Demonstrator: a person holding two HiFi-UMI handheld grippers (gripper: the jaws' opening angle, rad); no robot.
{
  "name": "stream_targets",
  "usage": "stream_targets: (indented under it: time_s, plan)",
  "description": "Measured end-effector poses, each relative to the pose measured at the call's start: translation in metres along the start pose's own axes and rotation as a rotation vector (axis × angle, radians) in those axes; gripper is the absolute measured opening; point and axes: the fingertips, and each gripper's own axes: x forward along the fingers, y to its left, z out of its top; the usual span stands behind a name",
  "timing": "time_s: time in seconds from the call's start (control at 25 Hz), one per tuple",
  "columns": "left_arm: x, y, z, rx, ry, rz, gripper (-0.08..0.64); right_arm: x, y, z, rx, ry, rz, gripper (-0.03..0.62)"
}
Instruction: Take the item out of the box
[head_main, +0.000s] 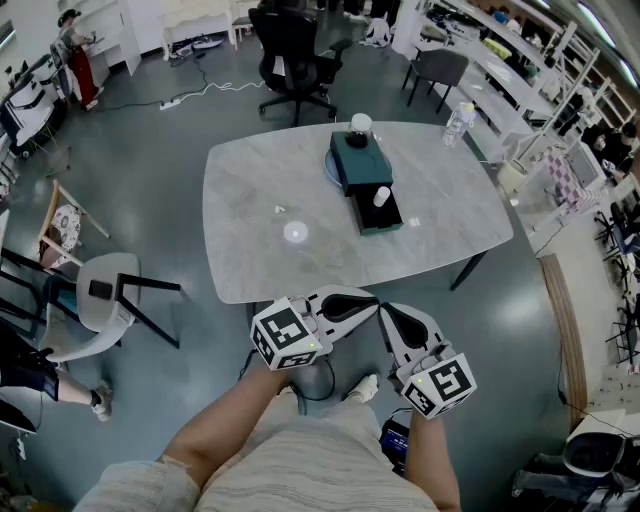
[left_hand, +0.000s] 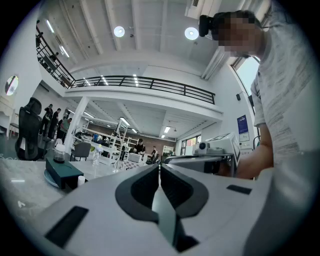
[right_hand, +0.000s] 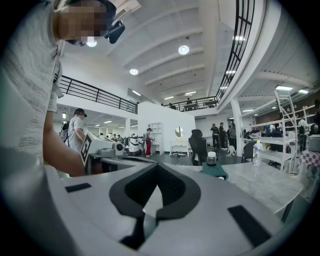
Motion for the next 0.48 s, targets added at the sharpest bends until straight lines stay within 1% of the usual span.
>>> stream_targets:
  time_s: [0.24, 0.48]
  plan:
    - [0.025, 0.009, -0.002, -0.002, 0.006, 0.011, 0.021, -0.004, -0.027, 0.000, -0.011, 0.003, 0.017, 0.018]
    - [0.067, 0.022, 0.000, -0.009, 0.006, 0.038, 0.021, -0.013, -0.075, 0.004, -0.012, 0.010, 0.048, 0.018]
